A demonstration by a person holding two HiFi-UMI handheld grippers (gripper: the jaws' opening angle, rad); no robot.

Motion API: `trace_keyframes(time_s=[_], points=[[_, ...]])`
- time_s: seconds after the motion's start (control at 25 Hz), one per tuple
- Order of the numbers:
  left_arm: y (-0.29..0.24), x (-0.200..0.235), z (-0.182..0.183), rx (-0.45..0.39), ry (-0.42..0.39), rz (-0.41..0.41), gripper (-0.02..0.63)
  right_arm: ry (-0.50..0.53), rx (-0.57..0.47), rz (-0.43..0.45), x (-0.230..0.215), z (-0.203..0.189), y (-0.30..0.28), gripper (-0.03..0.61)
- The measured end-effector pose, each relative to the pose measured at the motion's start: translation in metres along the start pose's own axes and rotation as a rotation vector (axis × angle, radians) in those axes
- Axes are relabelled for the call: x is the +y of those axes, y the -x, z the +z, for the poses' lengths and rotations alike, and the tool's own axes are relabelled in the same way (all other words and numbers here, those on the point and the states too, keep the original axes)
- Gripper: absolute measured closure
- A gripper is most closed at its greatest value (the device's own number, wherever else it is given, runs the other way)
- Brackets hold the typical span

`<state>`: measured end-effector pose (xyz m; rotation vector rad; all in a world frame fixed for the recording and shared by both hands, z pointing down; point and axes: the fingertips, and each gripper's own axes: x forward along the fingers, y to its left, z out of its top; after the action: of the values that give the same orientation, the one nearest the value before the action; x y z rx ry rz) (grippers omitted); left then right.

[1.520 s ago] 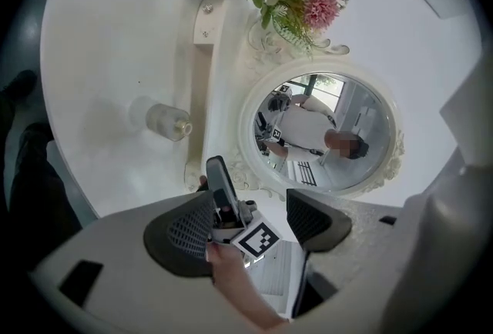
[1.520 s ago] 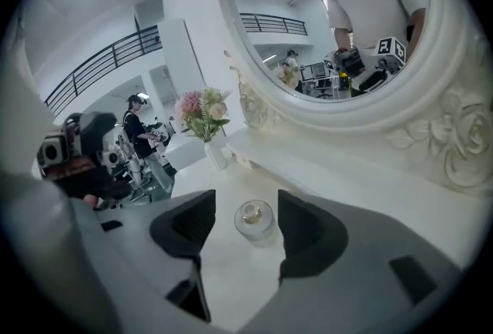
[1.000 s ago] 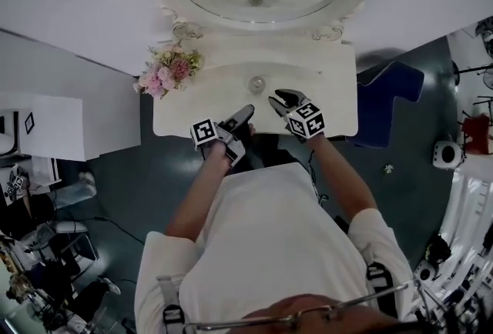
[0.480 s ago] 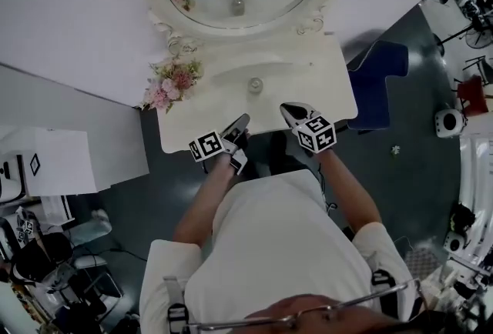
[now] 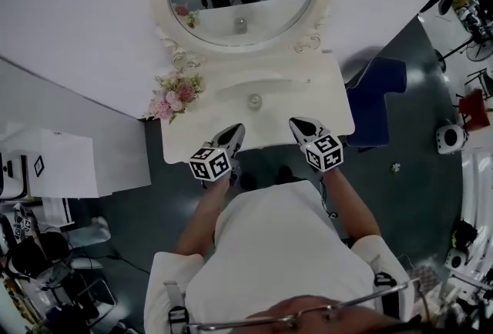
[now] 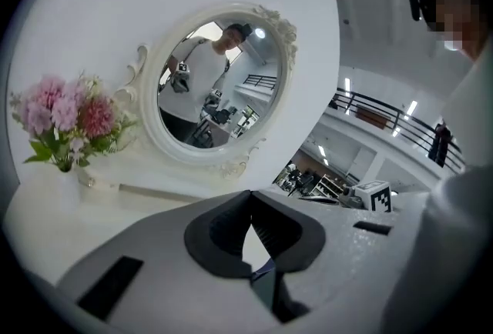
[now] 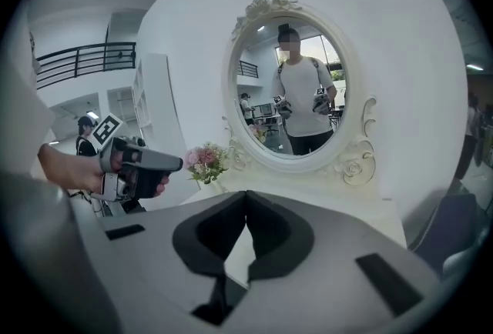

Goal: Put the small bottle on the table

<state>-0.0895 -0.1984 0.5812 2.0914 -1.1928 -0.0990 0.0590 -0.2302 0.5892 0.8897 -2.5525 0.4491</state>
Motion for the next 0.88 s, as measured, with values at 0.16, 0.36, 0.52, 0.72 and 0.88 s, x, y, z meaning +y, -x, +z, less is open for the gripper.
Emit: trace_keyframes(time_s=[0.16,0.36,0.52,0.72,0.88], points=[[0.006,-0.014,0.015,-0.035,-0.15,0.047,0.611,0.033,-0.028,0.015,-0.008,0.01,0.013,0.572],[0.008,-0.017,0.031,-0.083,-0.287,0.124,0.611,0.134,-0.059,0.007,-0.022,0.026,0.016,0.572],[0.013,-0.024,0.032,-0.09,-0.351,0.141,0.611,0.173,-0.108,0.045,-0.019,0.04,0.025,0.572],[0.017,-0.021,0.035,-0.108,-0.329,0.161,0.611,0.16,-0.119,0.055,-0.025,0.047,0.025,0.574],[0.016,-0.019,0.035,-0.107,-0.331,0.174,0.611,0.159,-0.116,0.066,-0.026,0.049,0.021,0.573]])
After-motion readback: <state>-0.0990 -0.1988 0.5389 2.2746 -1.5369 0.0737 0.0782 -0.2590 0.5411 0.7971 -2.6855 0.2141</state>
